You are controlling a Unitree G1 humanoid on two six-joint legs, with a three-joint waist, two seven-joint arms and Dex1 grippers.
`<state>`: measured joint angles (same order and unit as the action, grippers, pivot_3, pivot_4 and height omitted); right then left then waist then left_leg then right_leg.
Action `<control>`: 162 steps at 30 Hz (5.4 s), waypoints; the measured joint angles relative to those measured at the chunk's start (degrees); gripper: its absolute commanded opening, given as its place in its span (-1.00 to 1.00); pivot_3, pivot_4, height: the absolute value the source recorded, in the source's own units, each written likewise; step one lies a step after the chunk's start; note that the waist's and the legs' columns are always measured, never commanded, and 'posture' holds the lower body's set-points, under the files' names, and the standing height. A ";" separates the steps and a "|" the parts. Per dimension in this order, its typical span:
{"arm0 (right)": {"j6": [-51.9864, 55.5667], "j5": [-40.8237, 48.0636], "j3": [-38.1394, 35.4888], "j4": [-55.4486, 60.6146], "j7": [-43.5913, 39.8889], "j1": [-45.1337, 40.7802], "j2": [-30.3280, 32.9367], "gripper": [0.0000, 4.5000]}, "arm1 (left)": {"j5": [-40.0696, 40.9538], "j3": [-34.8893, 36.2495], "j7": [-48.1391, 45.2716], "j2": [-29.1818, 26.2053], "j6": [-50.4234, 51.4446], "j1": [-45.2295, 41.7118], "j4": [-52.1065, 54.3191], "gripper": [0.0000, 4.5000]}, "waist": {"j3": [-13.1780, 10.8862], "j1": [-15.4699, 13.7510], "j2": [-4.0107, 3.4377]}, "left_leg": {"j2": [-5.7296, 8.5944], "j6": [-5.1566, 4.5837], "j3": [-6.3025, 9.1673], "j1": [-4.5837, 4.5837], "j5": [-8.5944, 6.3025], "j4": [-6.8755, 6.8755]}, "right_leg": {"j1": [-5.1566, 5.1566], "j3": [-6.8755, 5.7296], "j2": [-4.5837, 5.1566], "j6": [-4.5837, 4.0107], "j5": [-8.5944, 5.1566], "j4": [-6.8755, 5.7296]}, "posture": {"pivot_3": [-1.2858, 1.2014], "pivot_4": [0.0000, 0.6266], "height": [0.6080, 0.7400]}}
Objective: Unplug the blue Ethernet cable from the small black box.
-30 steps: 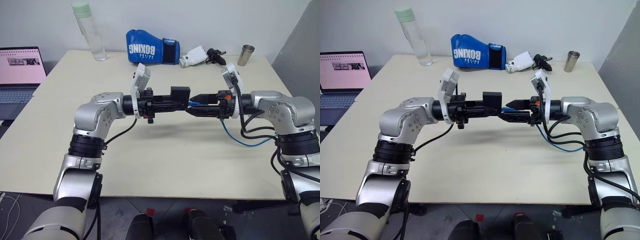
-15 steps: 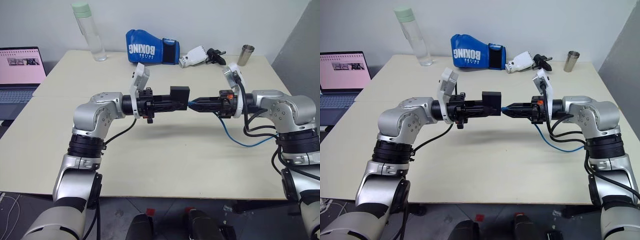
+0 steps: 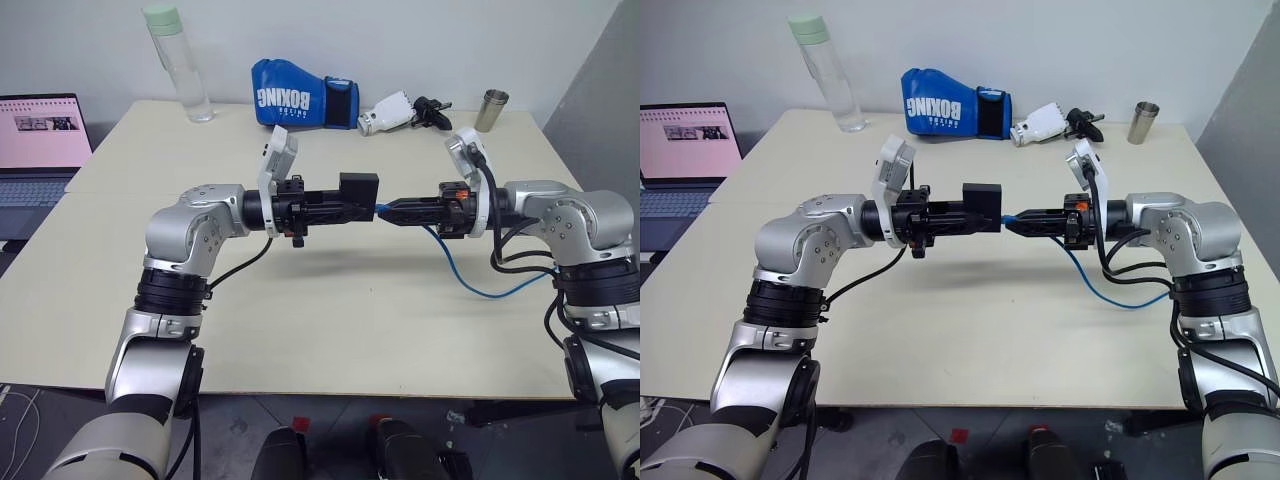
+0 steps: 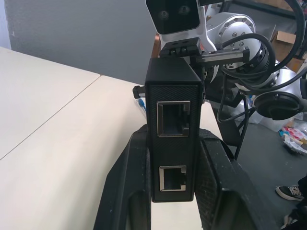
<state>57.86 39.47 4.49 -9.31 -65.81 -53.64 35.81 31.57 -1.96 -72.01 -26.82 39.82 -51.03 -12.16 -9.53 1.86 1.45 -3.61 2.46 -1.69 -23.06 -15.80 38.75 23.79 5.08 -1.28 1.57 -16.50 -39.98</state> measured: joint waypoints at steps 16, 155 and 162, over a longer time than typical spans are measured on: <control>3.23 2.78 -1.17 6.13 -0.23 3.22 5.01 -0.67 | 1.12 -2.97 -0.67 0.73 -0.60 -0.46 0.40 -0.65 | 0.00 0.03 0.00 | 0.00 -0.01 0.01 -0.01 -0.01 -0.01 | 0.00 0.01 -0.01 0.01 0.00 0.02 | 0.03 -0.52 1.00; -15.41 -20.68 -3.78 -4.34 30.62 12.95 -1.19 -0.98 | -1.48 2.93 3.53 -7.36 -3.04 4.97 -0.83 -0.65 | -0.01 0.14 -0.01 | -0.03 0.01 0.02 -0.46 0.01 0.08 | 0.44 0.01 0.01 0.01 0.00 -0.04 | 0.03 -0.52 1.00; -26.76 -30.95 -3.08 -18.69 44.97 12.46 -9.30 -0.64 | -0.05 3.62 8.18 -5.95 -0.56 9.22 6.81 -0.65 | -0.02 0.04 -0.02 | -0.04 0.19 -0.02 -0.65 0.11 0.08 | 0.61 0.02 0.04 0.00 0.01 -0.05 | 0.03 -0.52 1.00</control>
<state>31.10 8.51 1.41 -27.99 -20.84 -41.18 26.51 31.51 1.67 -63.84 -32.77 39.26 -41.80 -5.34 -9.55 1.89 1.43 -3.65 2.64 -1.71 -23.71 -15.69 38.83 24.40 5.09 -1.24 1.57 -16.49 -40.03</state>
